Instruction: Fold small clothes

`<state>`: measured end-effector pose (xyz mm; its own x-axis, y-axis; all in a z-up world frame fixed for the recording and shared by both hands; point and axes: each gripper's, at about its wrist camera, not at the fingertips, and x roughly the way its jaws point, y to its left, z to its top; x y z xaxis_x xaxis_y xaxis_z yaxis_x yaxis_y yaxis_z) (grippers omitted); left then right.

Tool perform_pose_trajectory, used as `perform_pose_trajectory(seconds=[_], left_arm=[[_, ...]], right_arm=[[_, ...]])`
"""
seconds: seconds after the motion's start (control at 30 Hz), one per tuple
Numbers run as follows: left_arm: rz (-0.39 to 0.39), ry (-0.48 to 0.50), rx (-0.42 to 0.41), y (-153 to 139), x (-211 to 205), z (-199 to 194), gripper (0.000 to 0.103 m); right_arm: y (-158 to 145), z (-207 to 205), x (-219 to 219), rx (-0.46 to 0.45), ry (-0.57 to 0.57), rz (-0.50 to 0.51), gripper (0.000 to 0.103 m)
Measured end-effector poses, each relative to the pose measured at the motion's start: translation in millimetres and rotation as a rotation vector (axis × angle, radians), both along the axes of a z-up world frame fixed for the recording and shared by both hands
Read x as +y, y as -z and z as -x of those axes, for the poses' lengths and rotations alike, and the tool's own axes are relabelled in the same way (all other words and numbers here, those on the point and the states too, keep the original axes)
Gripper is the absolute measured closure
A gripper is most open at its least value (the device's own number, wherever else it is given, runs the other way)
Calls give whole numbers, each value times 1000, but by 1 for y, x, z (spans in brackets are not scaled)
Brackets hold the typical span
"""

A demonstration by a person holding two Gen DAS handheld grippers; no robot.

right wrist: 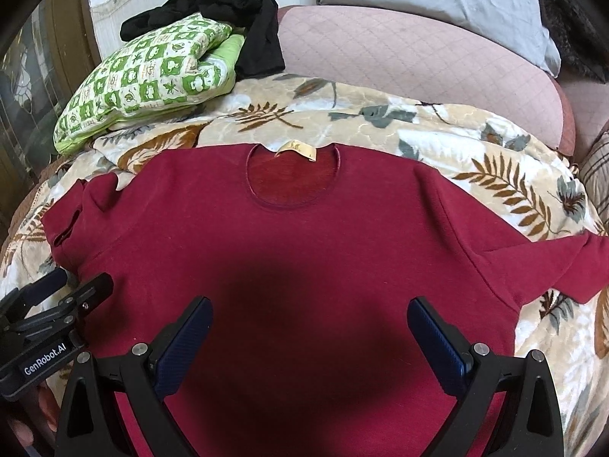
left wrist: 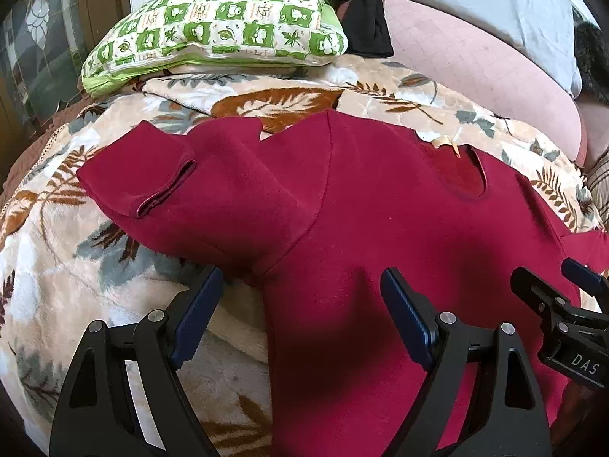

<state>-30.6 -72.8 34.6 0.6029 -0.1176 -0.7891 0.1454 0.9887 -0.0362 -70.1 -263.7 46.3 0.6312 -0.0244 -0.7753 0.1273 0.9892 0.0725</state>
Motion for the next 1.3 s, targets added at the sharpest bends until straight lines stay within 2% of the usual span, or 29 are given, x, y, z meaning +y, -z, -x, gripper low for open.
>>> perform_pose_trajectory(seconds=[0.4, 0.9, 1.3], left_arm=[[7, 24, 3, 1, -4, 0, 18], [15, -2, 5, 3, 7, -6, 18], [35, -49, 14, 3, 27, -13, 18]], right_arm=[[2, -7, 1, 16, -3, 12, 1], [1, -13, 10, 2, -16, 24, 1], [9, -28, 31, 26, -69, 43, 1]])
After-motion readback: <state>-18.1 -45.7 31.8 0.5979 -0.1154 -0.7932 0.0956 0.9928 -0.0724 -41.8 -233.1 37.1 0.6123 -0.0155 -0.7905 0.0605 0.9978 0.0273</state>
